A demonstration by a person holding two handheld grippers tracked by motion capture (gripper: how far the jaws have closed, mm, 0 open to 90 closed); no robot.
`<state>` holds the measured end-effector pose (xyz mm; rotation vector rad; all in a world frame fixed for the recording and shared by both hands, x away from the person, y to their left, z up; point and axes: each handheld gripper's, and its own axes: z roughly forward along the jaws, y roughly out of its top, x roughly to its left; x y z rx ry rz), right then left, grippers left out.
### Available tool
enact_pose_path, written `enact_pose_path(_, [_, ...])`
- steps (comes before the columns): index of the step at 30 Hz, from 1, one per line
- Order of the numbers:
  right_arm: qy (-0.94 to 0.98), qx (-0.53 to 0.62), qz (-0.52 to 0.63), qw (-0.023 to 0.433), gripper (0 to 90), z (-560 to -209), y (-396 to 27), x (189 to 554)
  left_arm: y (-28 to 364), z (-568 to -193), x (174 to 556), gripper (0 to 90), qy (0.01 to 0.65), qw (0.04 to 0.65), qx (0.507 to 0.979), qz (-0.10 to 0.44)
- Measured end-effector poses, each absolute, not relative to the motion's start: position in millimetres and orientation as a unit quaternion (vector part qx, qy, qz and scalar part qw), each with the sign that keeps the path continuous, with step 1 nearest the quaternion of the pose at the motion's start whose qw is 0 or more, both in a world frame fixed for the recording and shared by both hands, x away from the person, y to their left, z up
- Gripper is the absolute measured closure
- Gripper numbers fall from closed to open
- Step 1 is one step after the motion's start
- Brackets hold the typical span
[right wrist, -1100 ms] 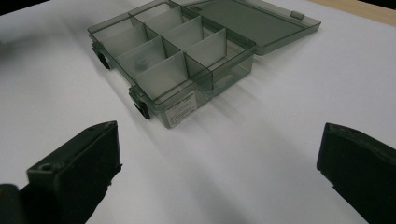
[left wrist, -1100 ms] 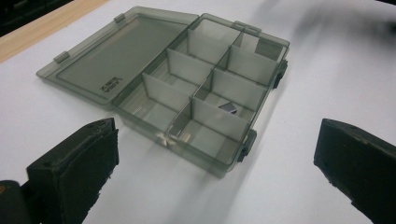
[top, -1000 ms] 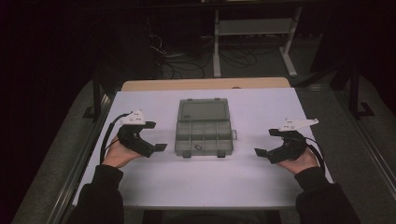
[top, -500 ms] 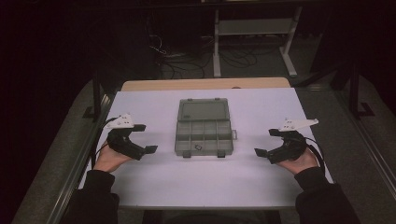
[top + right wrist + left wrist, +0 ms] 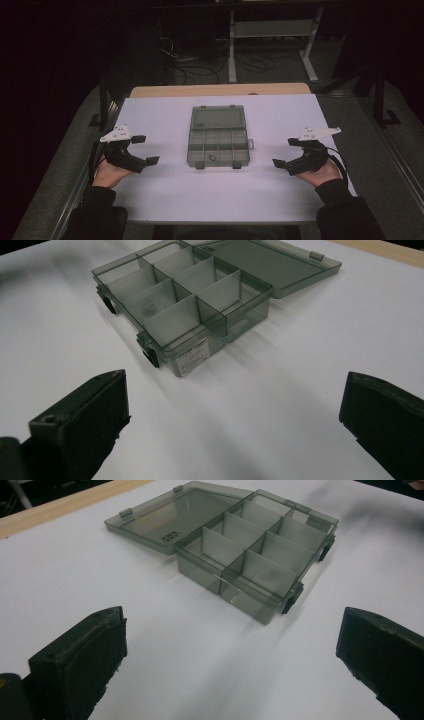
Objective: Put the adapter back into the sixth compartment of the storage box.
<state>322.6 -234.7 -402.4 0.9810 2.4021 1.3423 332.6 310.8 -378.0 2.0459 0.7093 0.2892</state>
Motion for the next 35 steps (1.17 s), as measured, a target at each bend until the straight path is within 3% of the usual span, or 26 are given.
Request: enact_pose_path(35, [0.817, 0.336, 0.457, 0.107, 0.0, -403.5, -236.3, 321.8, 346.9, -395.2, 312.0, 0.0, 0.338, 0.475, 0.796, 0.163])
